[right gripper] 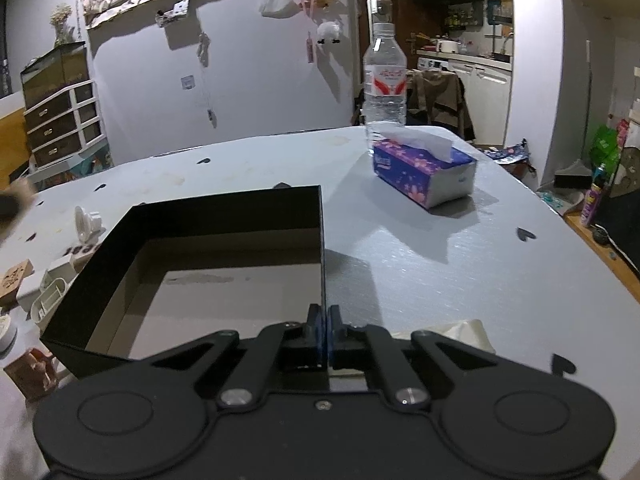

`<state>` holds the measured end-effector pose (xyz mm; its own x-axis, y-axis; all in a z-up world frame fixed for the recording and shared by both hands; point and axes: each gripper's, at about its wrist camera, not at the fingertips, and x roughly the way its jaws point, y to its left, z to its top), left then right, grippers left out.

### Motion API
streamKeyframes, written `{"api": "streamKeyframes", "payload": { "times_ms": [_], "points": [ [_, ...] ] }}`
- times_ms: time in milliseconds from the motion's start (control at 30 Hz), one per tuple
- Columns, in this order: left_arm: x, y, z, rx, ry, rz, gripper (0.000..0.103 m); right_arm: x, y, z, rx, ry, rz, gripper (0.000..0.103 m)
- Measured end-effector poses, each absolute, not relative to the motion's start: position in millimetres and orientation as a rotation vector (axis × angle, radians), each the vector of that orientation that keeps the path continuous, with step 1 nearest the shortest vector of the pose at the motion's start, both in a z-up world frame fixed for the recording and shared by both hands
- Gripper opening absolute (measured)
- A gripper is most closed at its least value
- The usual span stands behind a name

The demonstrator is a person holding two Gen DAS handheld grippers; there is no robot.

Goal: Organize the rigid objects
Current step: 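Carry the wooden block into the black box and release it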

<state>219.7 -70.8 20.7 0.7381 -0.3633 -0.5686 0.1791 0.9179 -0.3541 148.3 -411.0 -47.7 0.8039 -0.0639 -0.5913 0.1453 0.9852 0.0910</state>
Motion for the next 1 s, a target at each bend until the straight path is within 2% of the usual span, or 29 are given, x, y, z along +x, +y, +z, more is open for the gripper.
{"api": "streamKeyframes", "payload": {
  "times_ms": [467,633,1000],
  "points": [
    [279.3,-240.1,-16.9,-0.239,0.875,-0.489,0.040,158.7,-410.9,-47.2,0.135,0.636,-0.074,0.003],
    [301.0,-267.7,-44.3,-0.293,0.959,-0.462,0.040,159.9,-412.1,-45.6,0.136,0.648,-0.056,0.004],
    [327.7,-296.8,-78.0,-0.386,1.028,-0.420,0.041,161.1,-414.1,-45.5,0.151,0.655,-0.049,0.004]
  ]
}}
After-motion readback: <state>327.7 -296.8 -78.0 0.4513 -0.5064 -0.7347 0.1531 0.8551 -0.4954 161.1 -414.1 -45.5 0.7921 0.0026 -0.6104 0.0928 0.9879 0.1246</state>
